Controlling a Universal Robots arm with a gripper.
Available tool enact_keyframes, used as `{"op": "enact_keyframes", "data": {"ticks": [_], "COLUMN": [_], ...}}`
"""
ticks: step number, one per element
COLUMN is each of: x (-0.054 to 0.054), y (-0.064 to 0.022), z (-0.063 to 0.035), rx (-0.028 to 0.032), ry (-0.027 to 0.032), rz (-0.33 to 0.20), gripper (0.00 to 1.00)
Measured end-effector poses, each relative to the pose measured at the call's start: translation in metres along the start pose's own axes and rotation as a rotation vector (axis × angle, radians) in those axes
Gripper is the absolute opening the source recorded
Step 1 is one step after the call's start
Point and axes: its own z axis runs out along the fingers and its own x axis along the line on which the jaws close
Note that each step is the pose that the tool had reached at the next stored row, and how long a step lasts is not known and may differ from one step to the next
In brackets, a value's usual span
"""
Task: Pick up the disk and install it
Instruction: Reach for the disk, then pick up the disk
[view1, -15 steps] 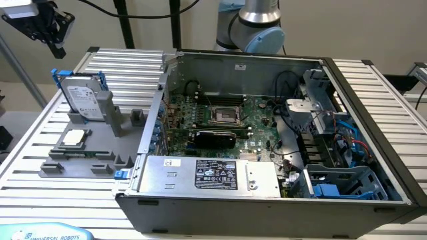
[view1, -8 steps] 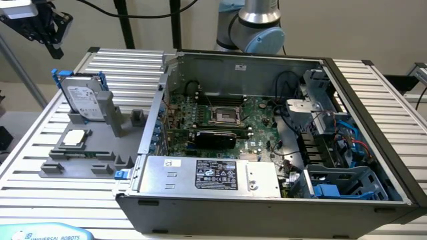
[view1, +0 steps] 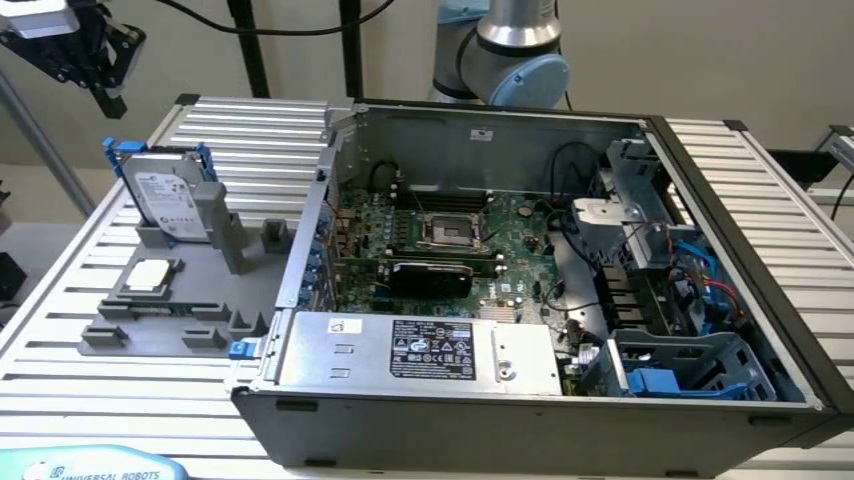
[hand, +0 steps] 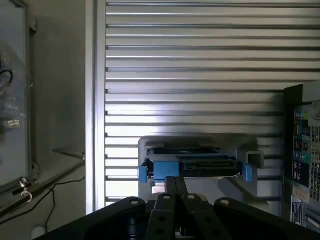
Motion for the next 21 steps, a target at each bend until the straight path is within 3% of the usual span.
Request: {"op": "enact_keyframes", "data": {"ticks": [19, 21], "x": [-0.0001, 0.0], "y": [0.0003, 0.0003], "z": [0.0001, 0.0001], "rx": [-0.0001, -0.0004], "ry": [0.0009, 0.0023], "rz": [-0.021, -0.05], "gripper": [0.11, 0.11]}}
